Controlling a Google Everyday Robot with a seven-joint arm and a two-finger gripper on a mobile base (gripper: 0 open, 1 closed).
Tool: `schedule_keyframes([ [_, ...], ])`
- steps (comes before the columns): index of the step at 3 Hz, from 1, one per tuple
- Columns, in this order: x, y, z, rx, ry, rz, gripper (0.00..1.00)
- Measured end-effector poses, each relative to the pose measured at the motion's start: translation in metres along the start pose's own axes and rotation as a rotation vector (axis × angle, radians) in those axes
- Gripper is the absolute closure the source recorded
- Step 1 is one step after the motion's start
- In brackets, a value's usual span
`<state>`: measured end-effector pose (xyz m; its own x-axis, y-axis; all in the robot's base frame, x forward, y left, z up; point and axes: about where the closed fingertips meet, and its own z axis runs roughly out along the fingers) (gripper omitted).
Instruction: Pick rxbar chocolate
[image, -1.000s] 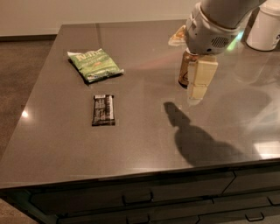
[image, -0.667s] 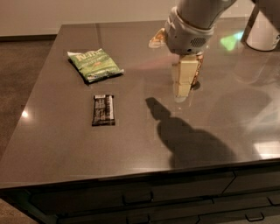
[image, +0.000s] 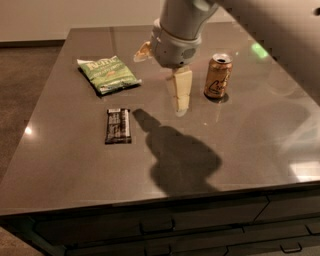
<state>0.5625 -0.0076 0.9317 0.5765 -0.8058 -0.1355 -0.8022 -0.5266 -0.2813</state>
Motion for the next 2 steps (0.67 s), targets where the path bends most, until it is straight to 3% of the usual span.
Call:
schedule_keyframes([
  [2,-0.052,-0.008,0.043,-0.087,0.023,-0.269,0.0],
])
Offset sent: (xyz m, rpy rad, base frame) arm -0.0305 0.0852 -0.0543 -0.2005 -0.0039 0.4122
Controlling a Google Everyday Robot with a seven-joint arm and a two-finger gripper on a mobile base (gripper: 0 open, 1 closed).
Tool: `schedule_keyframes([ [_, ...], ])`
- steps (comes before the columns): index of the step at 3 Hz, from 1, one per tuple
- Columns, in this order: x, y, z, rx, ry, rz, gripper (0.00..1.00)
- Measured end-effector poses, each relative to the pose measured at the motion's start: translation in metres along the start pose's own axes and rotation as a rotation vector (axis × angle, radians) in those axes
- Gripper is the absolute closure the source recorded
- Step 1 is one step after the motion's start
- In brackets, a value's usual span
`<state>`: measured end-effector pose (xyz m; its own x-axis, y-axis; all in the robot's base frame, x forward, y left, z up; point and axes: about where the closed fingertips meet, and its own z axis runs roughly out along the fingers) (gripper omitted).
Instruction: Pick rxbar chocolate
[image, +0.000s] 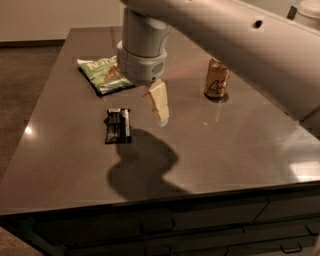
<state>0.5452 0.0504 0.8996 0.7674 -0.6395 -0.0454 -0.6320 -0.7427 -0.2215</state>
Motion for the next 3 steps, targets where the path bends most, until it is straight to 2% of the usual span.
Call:
schedule_keyframes([
  [2,-0.025,-0.019,0.033,-0.092,0.025,-0.182,0.0],
  [3,-0.028,-0.027,0.042,-0.103,0.023,-0.261,0.0],
])
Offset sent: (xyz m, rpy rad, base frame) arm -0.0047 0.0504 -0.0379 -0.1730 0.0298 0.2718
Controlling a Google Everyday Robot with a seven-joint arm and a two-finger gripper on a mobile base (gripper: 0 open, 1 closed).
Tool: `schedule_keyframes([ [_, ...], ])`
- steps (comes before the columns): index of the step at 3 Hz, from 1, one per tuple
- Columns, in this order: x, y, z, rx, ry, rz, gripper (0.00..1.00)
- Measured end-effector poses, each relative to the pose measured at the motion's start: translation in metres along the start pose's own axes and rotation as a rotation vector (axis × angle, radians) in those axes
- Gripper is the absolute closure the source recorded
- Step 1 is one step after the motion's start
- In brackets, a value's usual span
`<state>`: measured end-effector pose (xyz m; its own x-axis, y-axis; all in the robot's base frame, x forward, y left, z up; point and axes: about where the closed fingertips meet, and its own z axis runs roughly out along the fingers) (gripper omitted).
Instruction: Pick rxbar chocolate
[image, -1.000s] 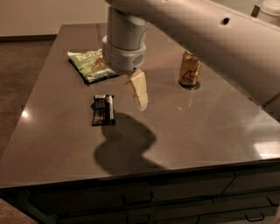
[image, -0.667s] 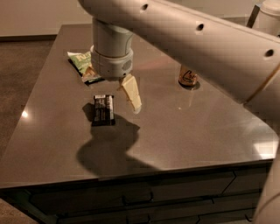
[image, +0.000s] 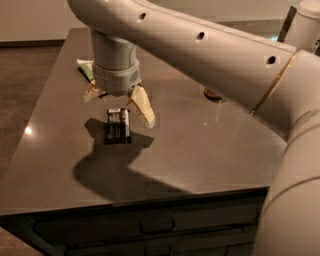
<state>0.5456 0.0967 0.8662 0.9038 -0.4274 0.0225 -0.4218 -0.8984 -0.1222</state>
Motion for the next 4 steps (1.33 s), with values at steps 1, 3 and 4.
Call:
schedule_keyframes([
  [1,-0.001,-0.005,0.01,-0.018,0.002,-0.064,0.0],
  [3,0.0,-0.004,0.032,-0.069,0.003,-0.135,0.0],
  [4,0.001,-0.005,0.038,-0.094,0.022,-0.158,0.0],
])
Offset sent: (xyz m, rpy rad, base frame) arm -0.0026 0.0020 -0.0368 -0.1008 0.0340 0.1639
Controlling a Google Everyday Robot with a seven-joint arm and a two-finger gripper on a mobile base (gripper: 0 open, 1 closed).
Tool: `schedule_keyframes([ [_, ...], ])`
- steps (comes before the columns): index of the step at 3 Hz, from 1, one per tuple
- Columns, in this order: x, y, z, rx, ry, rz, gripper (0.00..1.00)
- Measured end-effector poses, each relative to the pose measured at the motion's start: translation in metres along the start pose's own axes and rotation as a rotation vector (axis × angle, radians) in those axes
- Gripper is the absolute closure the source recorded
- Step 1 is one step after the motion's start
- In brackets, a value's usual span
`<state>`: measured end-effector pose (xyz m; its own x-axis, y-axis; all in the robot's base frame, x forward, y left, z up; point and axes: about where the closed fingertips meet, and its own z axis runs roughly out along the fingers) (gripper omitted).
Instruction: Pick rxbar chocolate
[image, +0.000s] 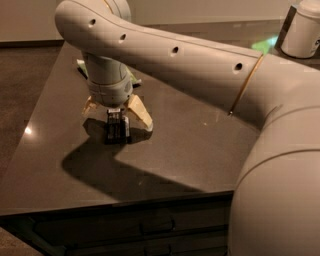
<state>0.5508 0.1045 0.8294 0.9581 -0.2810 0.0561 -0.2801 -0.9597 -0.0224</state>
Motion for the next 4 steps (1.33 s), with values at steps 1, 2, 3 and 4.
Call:
schedule_keyframes([
  [1,0.0017,-0.0003,0.0022,-0.021,0.018,-0.019,0.18],
  [2,0.0032,0.0016,-0.0005,-0.032,0.029,-0.025,0.41],
  [3,0.0037,0.0019,-0.0051,-0.033,0.029,-0.025,0.65],
  [4,0.0039,0.0019,-0.0078,-0.033,0.029,-0.025,0.87],
])
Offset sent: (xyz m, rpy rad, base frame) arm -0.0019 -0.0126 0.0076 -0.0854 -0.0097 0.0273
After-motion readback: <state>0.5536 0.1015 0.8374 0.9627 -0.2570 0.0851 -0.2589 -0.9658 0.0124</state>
